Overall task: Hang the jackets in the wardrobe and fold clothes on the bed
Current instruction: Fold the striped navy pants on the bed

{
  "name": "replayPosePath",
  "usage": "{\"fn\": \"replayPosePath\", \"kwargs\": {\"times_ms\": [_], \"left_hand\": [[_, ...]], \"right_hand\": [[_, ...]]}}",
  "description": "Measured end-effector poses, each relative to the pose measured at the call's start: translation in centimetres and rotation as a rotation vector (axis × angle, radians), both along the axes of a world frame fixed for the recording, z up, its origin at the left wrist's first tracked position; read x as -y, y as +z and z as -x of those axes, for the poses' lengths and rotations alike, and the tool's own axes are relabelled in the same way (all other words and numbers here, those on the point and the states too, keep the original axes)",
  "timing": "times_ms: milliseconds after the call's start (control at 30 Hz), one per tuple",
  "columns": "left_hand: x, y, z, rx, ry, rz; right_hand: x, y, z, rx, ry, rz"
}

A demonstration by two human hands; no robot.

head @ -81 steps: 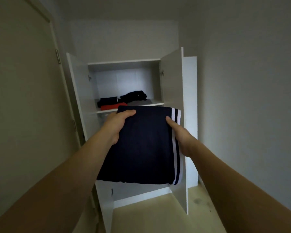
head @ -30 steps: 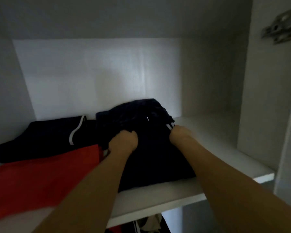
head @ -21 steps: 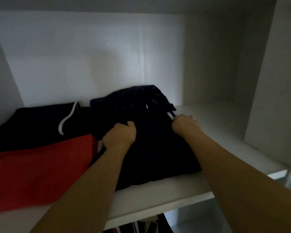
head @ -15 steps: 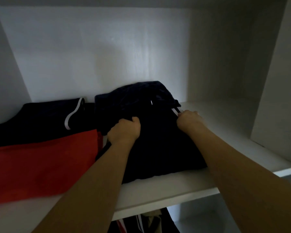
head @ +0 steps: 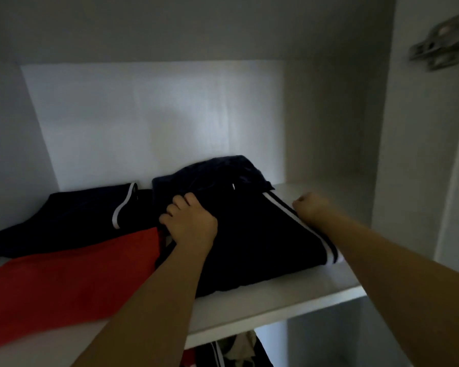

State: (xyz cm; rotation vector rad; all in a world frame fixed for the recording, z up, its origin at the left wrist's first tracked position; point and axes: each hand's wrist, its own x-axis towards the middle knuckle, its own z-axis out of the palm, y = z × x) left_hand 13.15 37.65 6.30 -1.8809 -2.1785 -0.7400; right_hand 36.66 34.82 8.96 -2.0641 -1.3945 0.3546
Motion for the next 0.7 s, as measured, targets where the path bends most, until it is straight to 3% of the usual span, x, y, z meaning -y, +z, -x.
{"fn": "replayPosePath", "kwargs": {"times_ms": [367,700], "left_hand": [[14.2,2.8,-8.1,-0.144,-0.597,-0.333],[28.0,4.5,-17.9,-0.189,-1.247,-0.680]], "right_hand": [[20.0,1.0,-2.6,0.191,-0.020,-0.211],[42.6,2.2,-5.3,0.457,-0.349,-0.367]]}}
